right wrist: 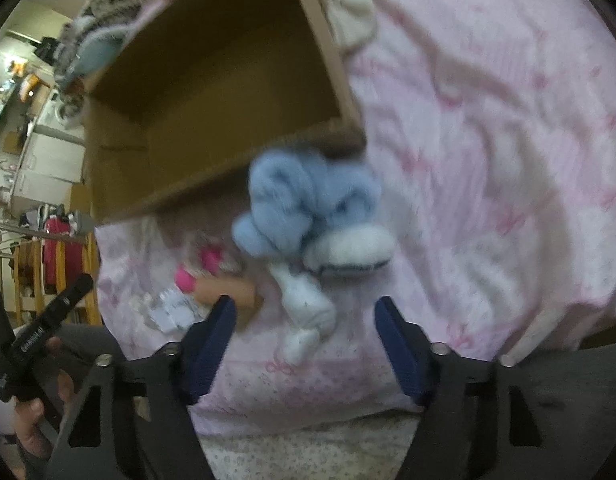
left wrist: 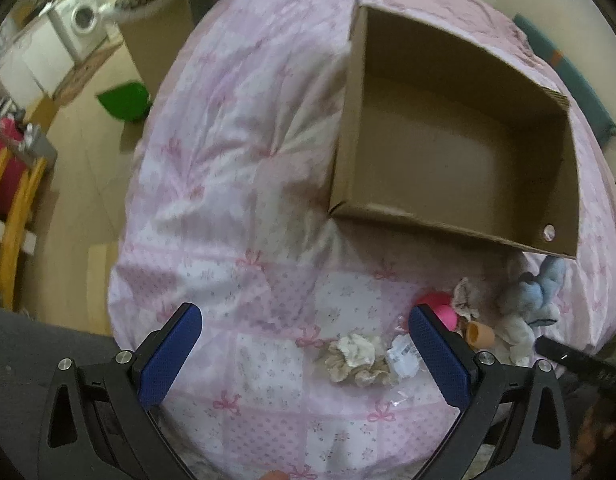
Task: Organize soft objects
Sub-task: 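Grasp the white scrunchie with the left tool while the right tool grasps the white sock, then carry both items into the box and open both tools to release them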
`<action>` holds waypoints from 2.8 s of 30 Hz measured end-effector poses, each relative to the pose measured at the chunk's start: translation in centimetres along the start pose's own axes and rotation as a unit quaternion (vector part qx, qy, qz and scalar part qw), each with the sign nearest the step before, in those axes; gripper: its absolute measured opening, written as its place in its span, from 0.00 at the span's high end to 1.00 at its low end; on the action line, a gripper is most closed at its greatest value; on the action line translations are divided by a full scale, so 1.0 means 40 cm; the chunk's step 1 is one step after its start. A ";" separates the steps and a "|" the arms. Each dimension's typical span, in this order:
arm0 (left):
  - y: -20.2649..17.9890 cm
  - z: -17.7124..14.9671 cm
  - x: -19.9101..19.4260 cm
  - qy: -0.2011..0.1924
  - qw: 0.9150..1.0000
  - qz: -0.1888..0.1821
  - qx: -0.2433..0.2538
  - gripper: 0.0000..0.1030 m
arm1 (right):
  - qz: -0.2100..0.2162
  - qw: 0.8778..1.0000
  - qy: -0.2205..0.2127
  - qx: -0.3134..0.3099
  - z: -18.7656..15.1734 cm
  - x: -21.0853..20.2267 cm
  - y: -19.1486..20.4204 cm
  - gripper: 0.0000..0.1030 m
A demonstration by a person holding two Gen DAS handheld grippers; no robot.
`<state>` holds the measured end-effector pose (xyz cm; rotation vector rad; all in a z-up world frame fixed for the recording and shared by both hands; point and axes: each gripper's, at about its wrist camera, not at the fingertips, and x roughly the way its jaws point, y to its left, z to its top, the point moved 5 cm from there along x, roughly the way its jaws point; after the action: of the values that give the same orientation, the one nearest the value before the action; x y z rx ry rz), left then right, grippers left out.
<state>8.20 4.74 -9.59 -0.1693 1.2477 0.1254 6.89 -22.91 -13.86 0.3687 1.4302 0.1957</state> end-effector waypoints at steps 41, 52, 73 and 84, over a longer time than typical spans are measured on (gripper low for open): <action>-0.047 -0.047 -0.005 -0.011 0.999 -0.032 0.020 0.85 | 0.070 0.987 -0.109 -0.093 -0.023 -0.050 0.115 0.71; -0.072 0.000 -0.101 -0.054 0.996 -0.054 0.042 0.85 | 0.088 0.979 -0.153 -0.098 -0.002 -0.132 0.128 0.71; -0.194 0.246 -0.111 -0.138 0.985 -0.057 0.089 0.85 | 0.078 0.963 -0.226 -0.123 0.218 -0.194 0.173 0.71; -0.212 0.238 -0.008 -0.133 0.983 -0.063 0.106 0.84 | 0.047 0.977 -0.191 -0.088 0.246 -0.076 0.115 0.71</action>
<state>18.53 -1.70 -5.86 -0.0447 0.9723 -0.0926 16.58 -20.99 -8.43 0.3091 1.0089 0.3084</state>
